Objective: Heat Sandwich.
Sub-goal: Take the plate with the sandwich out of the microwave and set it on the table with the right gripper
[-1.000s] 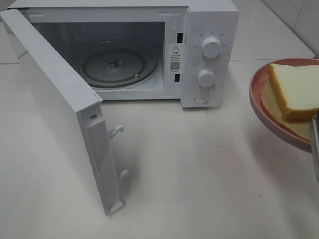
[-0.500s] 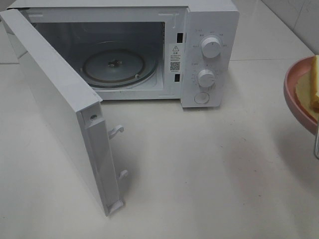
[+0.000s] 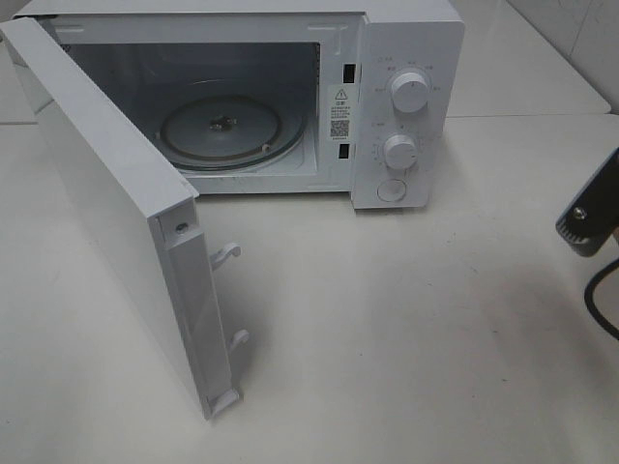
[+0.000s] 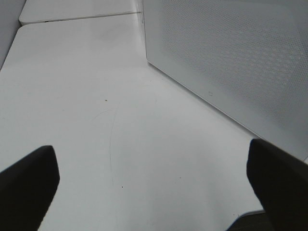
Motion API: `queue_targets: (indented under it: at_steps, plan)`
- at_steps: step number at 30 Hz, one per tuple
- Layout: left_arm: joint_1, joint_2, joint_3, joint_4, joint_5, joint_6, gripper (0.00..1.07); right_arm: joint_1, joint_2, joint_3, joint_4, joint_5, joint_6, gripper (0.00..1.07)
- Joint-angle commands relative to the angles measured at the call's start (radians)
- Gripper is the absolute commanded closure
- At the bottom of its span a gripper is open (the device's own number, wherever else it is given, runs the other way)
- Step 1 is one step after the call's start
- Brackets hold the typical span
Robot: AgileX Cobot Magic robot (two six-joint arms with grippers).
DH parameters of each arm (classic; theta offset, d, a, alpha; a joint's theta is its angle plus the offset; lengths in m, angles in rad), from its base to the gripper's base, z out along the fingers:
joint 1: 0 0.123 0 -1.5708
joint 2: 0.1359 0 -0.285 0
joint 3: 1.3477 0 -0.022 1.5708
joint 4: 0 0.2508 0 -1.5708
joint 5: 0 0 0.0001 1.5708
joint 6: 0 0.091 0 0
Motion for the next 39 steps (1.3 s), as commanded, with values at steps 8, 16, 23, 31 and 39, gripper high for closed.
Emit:
queue_targets:
  at_steps: [8, 16, 23, 31, 39]
  plan:
    - [0.003, -0.015, 0.002, -0.005, -0.012, -0.008, 0.07, 0.002, 0.158, -0.104, -0.040, 0.092, 0.316, 1.07]
    - [0.003, -0.015, 0.002, -0.005, -0.012, -0.008, 0.07, 0.002, 0.266, -0.164, -0.032, 0.124, 0.398, 1.07]
    - [0.003, -0.015, 0.002, -0.005, -0.012, -0.008, 0.07, 0.002, 0.357, -0.182, -0.021, 0.124, 0.476, 1.07]
    - [0.003, -0.015, 0.002, -0.005, -0.012, -0.008, 0.07, 0.002, 0.434, -0.192, 0.007, 0.090, 0.507, 1.07]
    - [0.003, -0.015, 0.002, -0.005, -0.012, -0.008, 0.07, 0.002, 0.511, -0.192, 0.005, 0.022, 0.577, 1.06]
